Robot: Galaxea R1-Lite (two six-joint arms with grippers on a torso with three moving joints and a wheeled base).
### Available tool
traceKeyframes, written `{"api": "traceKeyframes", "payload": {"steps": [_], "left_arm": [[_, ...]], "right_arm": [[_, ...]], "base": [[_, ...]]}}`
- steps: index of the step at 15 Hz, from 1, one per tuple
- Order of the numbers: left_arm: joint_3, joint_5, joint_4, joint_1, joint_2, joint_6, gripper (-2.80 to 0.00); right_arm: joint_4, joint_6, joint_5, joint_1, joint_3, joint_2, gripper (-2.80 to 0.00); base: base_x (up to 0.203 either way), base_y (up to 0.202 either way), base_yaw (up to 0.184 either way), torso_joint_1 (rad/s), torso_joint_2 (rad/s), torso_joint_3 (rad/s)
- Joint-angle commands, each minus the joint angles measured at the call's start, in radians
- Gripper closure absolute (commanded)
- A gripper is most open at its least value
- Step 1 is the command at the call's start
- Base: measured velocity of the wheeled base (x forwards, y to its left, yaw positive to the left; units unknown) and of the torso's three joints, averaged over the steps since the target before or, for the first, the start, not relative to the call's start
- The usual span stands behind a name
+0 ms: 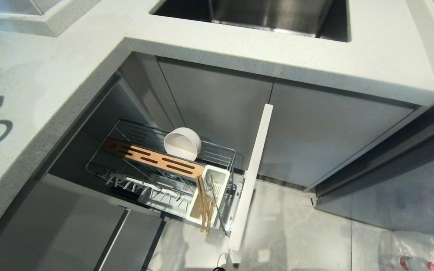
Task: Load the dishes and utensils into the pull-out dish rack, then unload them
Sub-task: Pick up the plate and place it in the cupboard
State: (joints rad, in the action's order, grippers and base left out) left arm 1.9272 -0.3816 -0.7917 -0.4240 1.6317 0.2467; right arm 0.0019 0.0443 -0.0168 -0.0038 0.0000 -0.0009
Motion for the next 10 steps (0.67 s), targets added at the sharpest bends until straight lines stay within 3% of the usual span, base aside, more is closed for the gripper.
{"api": "traceKeyframes", "payload": {"steps": [1, 7, 10], "left_arm": [[-0.004, 0.001, -0.004, -0.022, 0.008, 0.002, -2.8], [-0.067, 0.085, -0.004, -0.06, 0.005, 0.026, -2.8], [-0.076, 0.089, -0.004, -0.075, 0.008, 0.033, -2.8]], "right_arm": [[0.001, 0.0, 0.0, 0.0, 0.002, 0.001, 0.0], [0.001, 0.0, 0.0, -0.001, 0.002, 0.001, 0.0], [0.001, 0.0, 0.0, -0.001, 0.002, 0.001, 0.0]], "base": [[0.0, 0.0, 0.0, 0.0, 0.0, 0.0], [0.0, 0.0, 0.0, 0.0, 0.0, 0.0], [0.0, 0.0, 0.0, 0.0, 0.0, 0.0]]}}
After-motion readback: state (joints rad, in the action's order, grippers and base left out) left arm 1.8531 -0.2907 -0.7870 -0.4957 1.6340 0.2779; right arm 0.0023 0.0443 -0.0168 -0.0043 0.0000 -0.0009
